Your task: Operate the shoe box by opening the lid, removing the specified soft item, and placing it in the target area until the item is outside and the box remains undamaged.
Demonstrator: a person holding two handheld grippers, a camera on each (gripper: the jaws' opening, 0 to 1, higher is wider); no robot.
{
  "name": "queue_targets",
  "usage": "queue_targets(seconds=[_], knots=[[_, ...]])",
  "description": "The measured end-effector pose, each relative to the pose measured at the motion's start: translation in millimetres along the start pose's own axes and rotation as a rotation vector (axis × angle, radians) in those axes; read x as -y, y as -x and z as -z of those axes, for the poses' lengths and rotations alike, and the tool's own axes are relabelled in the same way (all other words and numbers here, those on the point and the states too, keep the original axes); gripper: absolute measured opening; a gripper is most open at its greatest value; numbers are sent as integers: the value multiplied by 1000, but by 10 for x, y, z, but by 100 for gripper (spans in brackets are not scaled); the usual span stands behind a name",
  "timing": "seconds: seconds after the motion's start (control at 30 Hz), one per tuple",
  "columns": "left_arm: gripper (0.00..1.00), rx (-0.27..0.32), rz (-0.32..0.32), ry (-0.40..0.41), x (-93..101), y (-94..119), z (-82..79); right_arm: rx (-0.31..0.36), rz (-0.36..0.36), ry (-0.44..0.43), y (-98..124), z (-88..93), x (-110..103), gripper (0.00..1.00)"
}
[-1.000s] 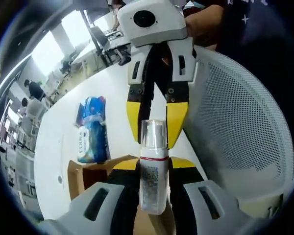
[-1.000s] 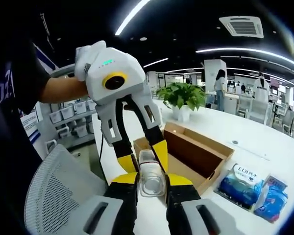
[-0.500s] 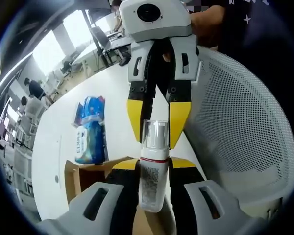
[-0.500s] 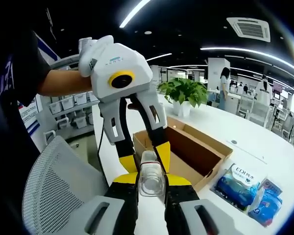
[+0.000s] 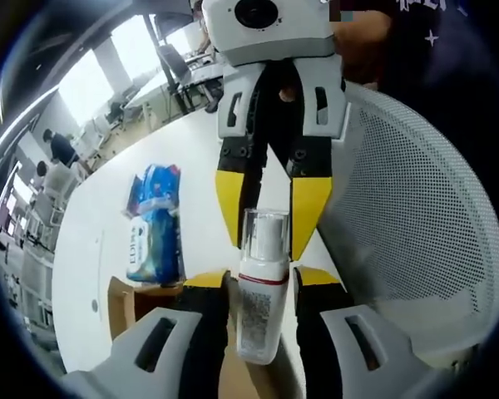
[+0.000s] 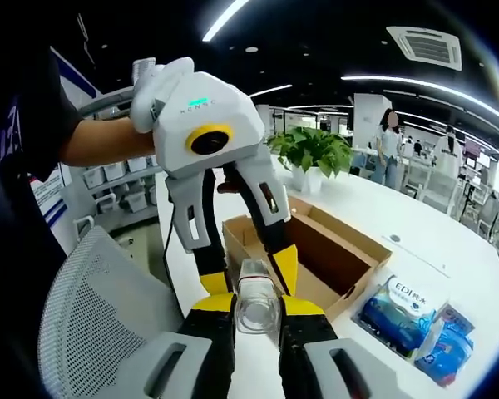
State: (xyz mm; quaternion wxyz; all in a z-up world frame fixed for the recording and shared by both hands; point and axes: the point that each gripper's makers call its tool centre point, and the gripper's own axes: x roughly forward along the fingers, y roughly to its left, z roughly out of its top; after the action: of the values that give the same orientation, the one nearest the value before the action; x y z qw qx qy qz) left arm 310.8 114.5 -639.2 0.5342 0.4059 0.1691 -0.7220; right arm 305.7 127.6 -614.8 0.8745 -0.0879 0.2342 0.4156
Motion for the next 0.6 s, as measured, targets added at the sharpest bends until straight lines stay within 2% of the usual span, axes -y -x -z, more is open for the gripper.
queue_targets(seconds=[0.27, 0.47, 0.6], knots=[[43, 23, -33, 48, -46, 38, 9, -17, -1, 27, 7, 0, 19, 14], [54, 66, -98, 154, -118, 115, 61, -39, -6, 57, 37, -30, 67, 14], [60, 76, -147, 231, -166, 160, 164, -57, -9, 95, 72, -58, 112, 14]])
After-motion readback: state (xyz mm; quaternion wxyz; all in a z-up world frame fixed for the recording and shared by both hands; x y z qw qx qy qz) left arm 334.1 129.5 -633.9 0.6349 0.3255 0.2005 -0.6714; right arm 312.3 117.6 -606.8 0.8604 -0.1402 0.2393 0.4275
